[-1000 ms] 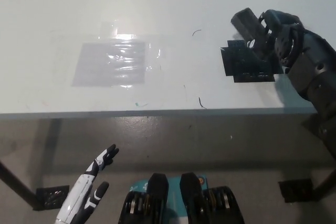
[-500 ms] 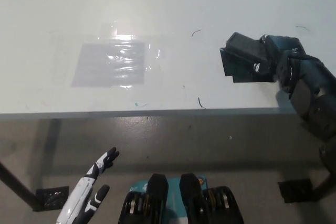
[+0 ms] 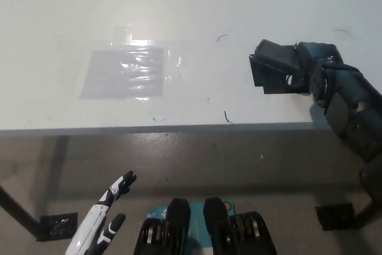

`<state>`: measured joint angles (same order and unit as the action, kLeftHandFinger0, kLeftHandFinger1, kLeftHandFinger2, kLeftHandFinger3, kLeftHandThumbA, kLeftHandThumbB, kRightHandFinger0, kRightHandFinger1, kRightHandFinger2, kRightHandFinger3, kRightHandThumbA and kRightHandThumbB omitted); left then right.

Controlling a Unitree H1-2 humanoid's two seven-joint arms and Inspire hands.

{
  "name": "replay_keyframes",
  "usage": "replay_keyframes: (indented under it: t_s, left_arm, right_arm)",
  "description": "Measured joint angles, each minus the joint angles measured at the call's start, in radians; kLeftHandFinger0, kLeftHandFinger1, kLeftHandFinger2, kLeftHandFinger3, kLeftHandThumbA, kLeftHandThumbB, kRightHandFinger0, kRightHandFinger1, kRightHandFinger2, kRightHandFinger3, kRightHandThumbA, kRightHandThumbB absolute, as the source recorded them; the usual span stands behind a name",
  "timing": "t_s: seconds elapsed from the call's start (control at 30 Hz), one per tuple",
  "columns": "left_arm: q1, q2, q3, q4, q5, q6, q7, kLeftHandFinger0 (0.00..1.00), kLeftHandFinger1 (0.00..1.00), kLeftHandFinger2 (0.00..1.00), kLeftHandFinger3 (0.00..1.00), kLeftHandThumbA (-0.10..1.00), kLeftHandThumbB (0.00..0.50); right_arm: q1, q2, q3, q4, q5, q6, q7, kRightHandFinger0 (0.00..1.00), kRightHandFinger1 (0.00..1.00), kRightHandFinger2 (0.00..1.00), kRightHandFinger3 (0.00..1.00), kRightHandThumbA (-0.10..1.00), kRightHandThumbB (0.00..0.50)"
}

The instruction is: A whiteboard eraser is kept on the black marked spot on the table infront of the robot and the robot uses its right hand to swipe it back and forth on the table twice to clean it

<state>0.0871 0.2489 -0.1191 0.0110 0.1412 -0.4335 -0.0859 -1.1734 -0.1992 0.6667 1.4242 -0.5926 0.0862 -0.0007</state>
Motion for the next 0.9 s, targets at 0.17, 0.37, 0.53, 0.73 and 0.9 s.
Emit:
replay_keyframes:
  t_s: [0.17, 0.37, 0.53, 0.73, 0.9]
  left_arm:
    - [0.0, 0.003, 0.0, 0.0, 0.0, 0.0, -0.001, 1.0, 1.0, 1.0, 1.0, 1.0, 0.447]
    - [0.0, 0.006, -0.005, 0.0, 0.0, 0.0, -0.001, 1.0, 1.0, 1.0, 1.0, 1.0, 0.453]
    - [0.001, 0.008, -0.008, 0.0, 0.0, 0.0, -0.001, 1.0, 1.0, 1.0, 1.0, 1.0, 0.456]
    - [0.001, 0.01, -0.008, 0.0, -0.001, 0.0, -0.001, 1.0, 1.0, 1.0, 1.0, 1.0, 0.453]
    - [-0.001, 0.011, -0.008, 0.0, 0.0, 0.0, -0.002, 1.0, 1.0, 1.0, 1.0, 1.0, 0.456]
  right_arm:
    - [-0.019, 0.021, 0.019, -0.019, -0.016, -0.004, 0.013, 0.33, 0.38, 0.43, 0.59, 0.61, 0.156]
    - [-0.024, 0.117, 0.061, -0.097, -0.038, -0.047, 0.042, 0.22, 0.27, 0.35, 0.5, 0.59, 0.155]
    - [-0.023, 0.2, 0.087, -0.17, -0.055, -0.082, 0.066, 0.17, 0.24, 0.35, 0.55, 0.61, 0.172]
    - [-0.024, 0.255, 0.11, -0.2, -0.076, -0.11, 0.08, 0.07, 0.14, 0.25, 0.46, 0.58, 0.182]
    - [-0.023, 0.256, 0.125, -0.195, -0.097, -0.121, 0.081, 0.0, 0.0, 0.12, 0.36, 0.56, 0.178]
